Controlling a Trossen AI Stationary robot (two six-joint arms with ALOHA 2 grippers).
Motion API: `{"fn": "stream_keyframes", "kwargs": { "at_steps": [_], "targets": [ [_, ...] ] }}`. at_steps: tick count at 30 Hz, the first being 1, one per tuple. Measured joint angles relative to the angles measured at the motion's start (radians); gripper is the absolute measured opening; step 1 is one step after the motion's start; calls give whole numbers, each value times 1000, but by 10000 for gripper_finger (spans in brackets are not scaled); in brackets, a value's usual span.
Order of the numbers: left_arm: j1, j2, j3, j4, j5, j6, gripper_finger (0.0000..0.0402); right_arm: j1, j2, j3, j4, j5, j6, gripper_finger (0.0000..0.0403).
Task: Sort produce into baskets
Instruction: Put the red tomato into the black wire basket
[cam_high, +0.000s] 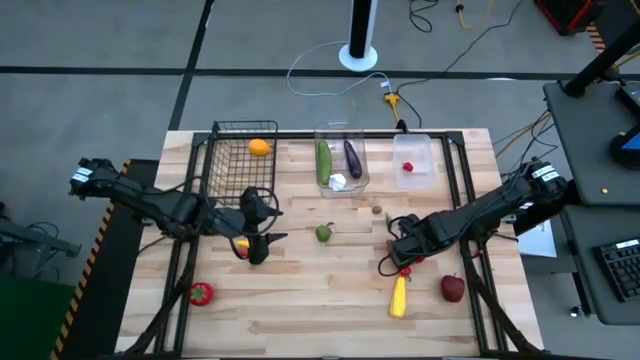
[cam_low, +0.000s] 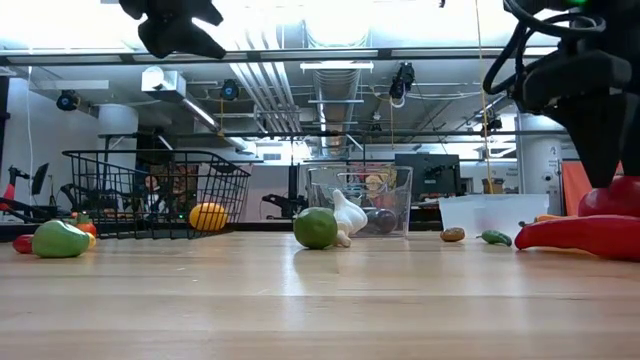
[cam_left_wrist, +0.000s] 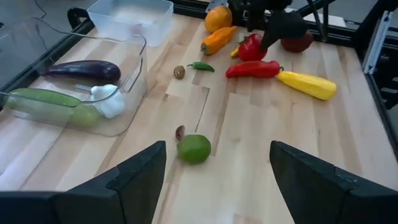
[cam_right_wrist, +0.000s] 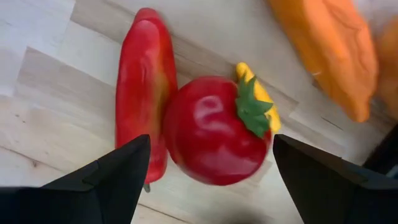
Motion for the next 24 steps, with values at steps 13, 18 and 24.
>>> {"fn": "stream_keyframes", "kwargs": {
  "at_steps": [13,18,24],
  "targets": [
    [1,1,0,0,-40,-1,269,0,0,-72,85,13,21,320],
    [1,1,0,-1,-40,-2,269,0,0,-72,87,35,30,311],
    [1,2,0,-2,-40,-3,269,0,0,-72,88,36,29,299]
  ]
}}
